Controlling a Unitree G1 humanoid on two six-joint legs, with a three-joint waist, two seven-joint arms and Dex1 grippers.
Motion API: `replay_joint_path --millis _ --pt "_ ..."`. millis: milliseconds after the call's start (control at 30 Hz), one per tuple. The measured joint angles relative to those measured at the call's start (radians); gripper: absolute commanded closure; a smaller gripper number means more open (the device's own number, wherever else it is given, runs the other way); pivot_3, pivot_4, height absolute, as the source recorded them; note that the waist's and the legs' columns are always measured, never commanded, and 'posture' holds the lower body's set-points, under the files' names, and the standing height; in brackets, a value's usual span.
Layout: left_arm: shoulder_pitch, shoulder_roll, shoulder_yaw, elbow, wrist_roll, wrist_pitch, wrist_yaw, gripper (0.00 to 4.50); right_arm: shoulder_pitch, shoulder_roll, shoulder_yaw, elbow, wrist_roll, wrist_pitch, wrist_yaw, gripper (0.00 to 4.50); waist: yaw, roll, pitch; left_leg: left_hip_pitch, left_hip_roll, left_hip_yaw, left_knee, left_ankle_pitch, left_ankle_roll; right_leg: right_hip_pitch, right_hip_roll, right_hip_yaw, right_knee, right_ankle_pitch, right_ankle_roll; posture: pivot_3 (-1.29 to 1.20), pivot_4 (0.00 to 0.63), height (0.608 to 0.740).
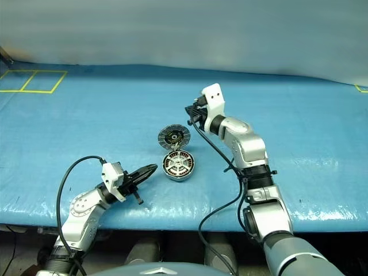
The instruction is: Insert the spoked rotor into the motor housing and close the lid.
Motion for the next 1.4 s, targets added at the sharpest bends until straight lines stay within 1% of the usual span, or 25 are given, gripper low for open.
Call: replay_joint_path --millis 133,233,400,567,700,833,967,1400 --pt "0.007 0.0 0.002 0.001 0.0 -0.01 0.002 4.5 -0.002 0.007 0.053 0.002 0.007 0.018 0.066 4.46 0.005 0.0 0.0 0.0 0.0 0.0 0.0 0.0 0.0 0.0 0.0 0.0 0.0 0.0 0.0 0.0 0.15 0.74" --pt "0.012 0.0 0.007 0.002 0.0 -0.015 0.003 4.5 0.044 -0.006 0.06 -0.061 0.021 0.046 0.09 4.46 0.008 0.0 0.0 0.0 0.0 0.0 0.0 0.0 0.0 0.0 0.0 0.0 0.0 0.0 0.0 0.0 0.15 0.74" --pt "0.016 0.001 0.021 0.008 0.0 -0.022 0.002 4.5 0.159 -0.052 0.06 -0.223 0.044 0.118 0.092 4.46 0.01 0.0 0.0 0.0 0.0 -0.001 0.0 0.0 0.0 0.0 0.0 0.0 0.0 -0.001 -0.001 0.0 0.15 0.74" --pt "0.012 0.001 0.034 0.042 -0.001 -0.031 0.001 4.5 0.295 -0.077 0.072 -0.411 0.07 0.191 0.06 4.46 0.008 0.0 0.0 0.0 0.0 0.0 0.0 0.0 0.0 0.0 0.0 0.0 0.0 -0.001 -0.001 0.0 0.15 0.74" --pt "0.006 0.002 0.036 0.049 -0.002 -0.034 -0.001 4.5 0.379 -0.073 0.098 -0.483 0.079 0.221 0.037 4.46 0.009 0.0 0.0 0.0 0.0 0.0 0.001 0.0 0.0 0.0 0.0 0.0 0.0 -0.001 -0.001 0.0 0.15 0.74" --pt "-0.003 0.002 0.037 0.057 -0.002 -0.034 -0.004 4.5 0.43 -0.056 0.133 -0.491 0.075 0.217 0.018 4.46 0.009 0.0 0.0 0.0 0.0 0.0 0.001 0.0 0.0 0.0 0.0 0.0 0.0 -0.001 -0.001 0.0 0.15 0.74" --pt "-0.012 0.004 0.037 0.065 -0.002 -0.034 -0.008 4.5 0.477 -0.068 0.18 -0.48 0.034 0.146 0.017 4.46 0.01 0.0 0.0 0.0 0.0 0.0 0.001 0.0 0.0 0.0 0.0 0.0 0.0 -0.001 -0.001 0.0 0.15 0.74" --pt "-0.032 0.004 0.036 0.065 0.0 -0.034 -0.013 4.5 0.532 -0.073 0.186 -0.395 0.022 -0.07 0.076 4.46 0.011 -0.003 -0.003 0.001 0.0 0.0 0.001 0.0 0.0 0.002 0.0 0.0 0.0 -0.001 -0.001 0.0 0.15 0.74"
